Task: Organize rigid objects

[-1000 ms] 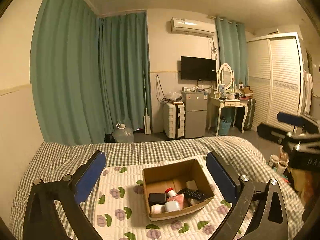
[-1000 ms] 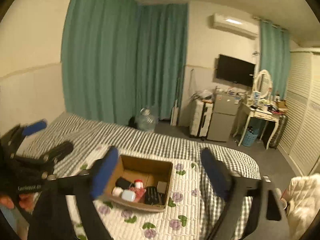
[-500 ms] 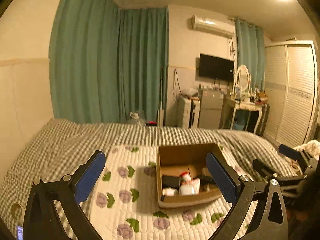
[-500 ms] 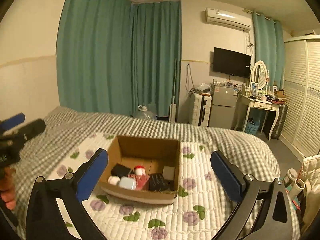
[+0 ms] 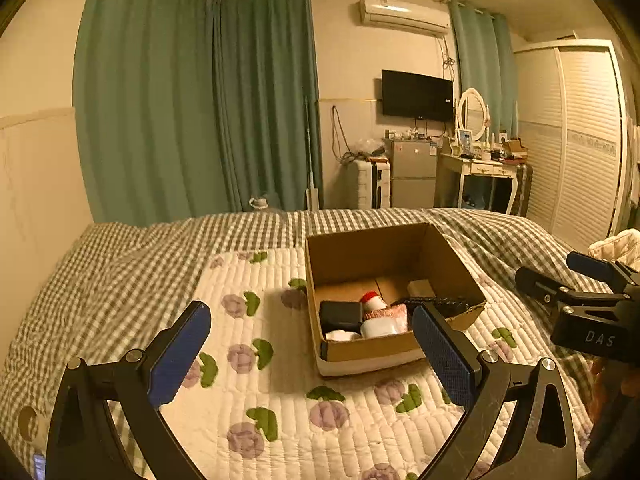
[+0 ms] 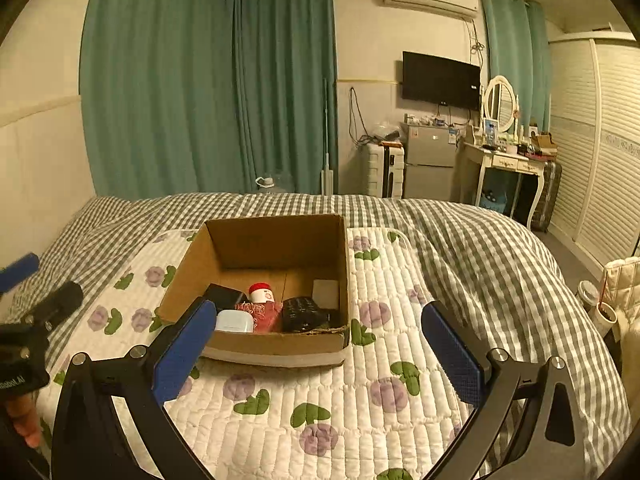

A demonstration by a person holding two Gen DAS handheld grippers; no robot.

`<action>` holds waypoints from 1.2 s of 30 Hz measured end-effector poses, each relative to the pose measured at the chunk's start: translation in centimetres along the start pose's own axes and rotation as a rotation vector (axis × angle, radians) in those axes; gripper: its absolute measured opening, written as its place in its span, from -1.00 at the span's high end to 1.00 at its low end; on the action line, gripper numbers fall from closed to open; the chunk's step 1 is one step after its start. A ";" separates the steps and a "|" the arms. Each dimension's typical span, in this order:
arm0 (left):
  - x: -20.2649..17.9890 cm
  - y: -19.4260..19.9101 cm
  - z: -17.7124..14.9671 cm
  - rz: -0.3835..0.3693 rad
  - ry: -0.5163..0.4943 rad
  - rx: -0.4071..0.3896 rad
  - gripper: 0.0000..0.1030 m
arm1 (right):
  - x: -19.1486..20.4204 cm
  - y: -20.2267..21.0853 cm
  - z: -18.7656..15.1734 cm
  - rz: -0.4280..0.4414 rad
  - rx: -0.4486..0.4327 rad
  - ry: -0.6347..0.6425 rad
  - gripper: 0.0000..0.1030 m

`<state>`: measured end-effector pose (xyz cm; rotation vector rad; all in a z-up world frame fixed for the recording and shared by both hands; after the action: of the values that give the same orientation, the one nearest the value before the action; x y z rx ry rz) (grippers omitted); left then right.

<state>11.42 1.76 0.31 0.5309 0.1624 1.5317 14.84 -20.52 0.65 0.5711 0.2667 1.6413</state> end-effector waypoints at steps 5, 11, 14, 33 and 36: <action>-0.2 -0.1 -0.2 -0.003 -0.004 0.002 -1.00 | 0.1 0.5 0.1 0.010 -0.017 0.008 -1.00; -0.3 -0.3 -0.3 -0.014 0.005 0.020 -1.00 | 0.5 0.9 0.0 0.019 -0.031 0.025 -1.00; -0.3 -0.6 -0.4 -0.016 0.005 0.031 -1.00 | 0.7 0.9 -0.2 0.015 -0.034 0.043 -1.00; -0.2 -1.2 -0.7 -0.033 0.017 0.060 -1.00 | 1.0 0.4 -0.7 0.020 -0.011 0.057 -1.00; -0.2 -1.2 -0.8 -0.029 0.017 0.058 -1.00 | 1.1 0.4 -0.8 0.019 -0.010 0.063 -1.00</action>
<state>12.17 1.78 -0.92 0.5593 0.2267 1.5072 13.99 -19.37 0.44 0.5161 0.2996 1.6798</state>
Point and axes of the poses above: each gripper's, at about its wrist camera, not at the fingertips, and y roughly against the way its jaws point, x to its left, z to its top, the point moved 2 cm from there along -y, roughly the way its jaws point, and after that the axes turned 11 degrees about -y, right-handed, at the moved point
